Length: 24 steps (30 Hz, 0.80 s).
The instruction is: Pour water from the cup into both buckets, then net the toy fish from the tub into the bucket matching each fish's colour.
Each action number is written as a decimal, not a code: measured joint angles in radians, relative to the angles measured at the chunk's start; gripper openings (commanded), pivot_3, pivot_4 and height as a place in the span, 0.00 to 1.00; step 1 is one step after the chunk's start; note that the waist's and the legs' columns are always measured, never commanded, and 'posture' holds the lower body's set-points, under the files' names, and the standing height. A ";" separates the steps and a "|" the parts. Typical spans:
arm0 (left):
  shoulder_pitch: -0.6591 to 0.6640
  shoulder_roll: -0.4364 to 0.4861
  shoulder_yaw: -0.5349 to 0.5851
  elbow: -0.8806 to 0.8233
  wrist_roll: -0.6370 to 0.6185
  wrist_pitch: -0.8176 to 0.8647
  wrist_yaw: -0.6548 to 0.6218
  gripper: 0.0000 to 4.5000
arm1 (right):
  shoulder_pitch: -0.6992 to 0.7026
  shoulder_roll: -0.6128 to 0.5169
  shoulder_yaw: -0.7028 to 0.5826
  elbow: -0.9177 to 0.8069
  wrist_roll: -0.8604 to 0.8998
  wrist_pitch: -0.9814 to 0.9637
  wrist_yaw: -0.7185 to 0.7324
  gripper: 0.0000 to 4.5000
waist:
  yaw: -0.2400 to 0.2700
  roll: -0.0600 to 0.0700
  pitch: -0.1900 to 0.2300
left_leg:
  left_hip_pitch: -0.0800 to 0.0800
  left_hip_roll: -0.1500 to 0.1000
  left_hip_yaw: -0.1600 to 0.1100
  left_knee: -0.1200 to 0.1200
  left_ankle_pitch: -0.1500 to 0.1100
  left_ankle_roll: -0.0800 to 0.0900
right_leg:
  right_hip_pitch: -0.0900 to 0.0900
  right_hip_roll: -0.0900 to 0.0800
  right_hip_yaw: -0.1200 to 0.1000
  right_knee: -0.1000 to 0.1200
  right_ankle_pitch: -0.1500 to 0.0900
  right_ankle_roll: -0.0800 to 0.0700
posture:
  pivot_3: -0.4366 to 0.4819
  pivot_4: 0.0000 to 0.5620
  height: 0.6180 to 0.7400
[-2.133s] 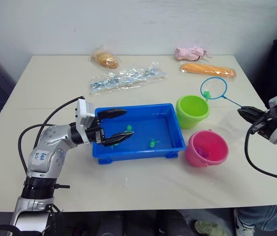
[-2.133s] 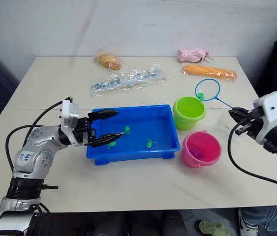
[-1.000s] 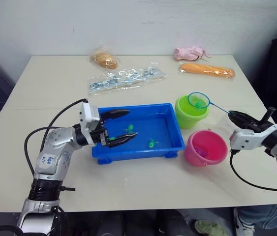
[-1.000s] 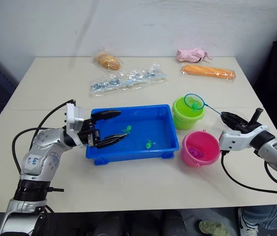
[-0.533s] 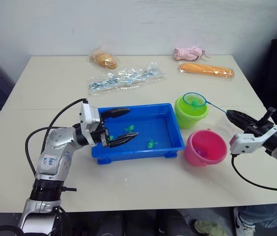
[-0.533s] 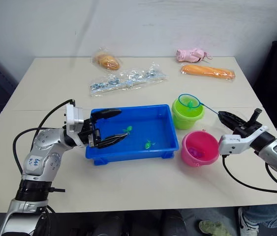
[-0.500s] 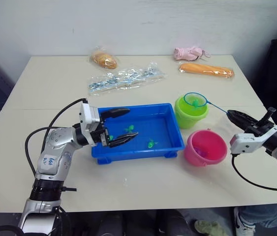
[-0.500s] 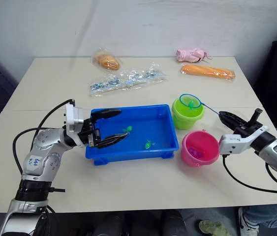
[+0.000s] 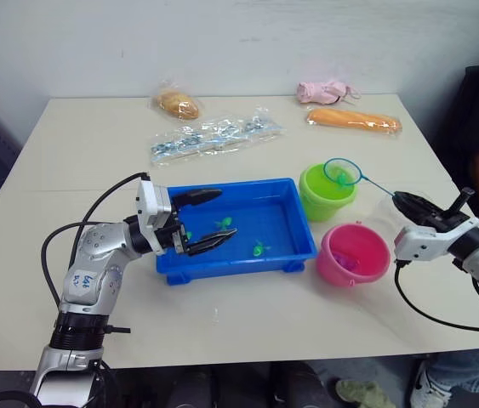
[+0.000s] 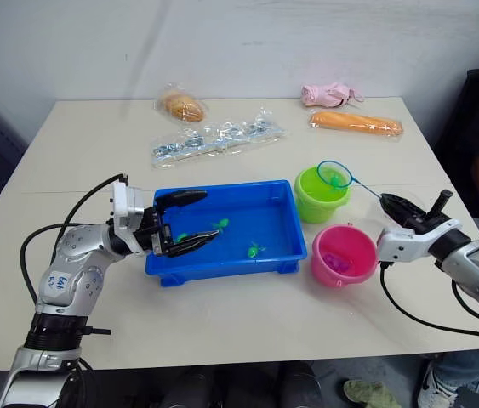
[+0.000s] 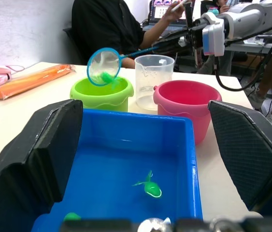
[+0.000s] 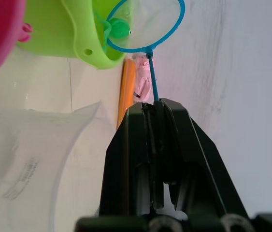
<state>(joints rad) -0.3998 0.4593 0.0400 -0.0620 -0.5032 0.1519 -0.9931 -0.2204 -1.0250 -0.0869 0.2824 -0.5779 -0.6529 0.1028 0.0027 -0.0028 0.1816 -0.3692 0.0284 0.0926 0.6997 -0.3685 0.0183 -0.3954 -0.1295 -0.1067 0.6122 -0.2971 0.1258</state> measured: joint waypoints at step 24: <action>0.189 0.171 0.161 -0.056 -0.069 0.042 -0.042 0.99 | -0.076 0.007 0.071 -0.448 0.936 0.447 0.651 0.00 | -0.004 0.001 0.000 | 0.001 0.001 -0.002 0.002 -0.001 0.001 | 0.001 -0.002 0.000 0.001 0.000 0.000 | 0.48 0.27 1.00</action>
<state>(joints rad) -0.2103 0.6303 0.2011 -0.1178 -0.5723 0.1935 -1.0347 -0.2967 -1.0180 -0.0160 -0.1660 0.3582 -0.2058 0.7543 -0.0011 -0.0021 0.1818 -0.3678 0.0293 0.0901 0.7014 -0.3690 0.0193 -0.3949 -0.1313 -0.1070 0.6136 -0.2969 0.1253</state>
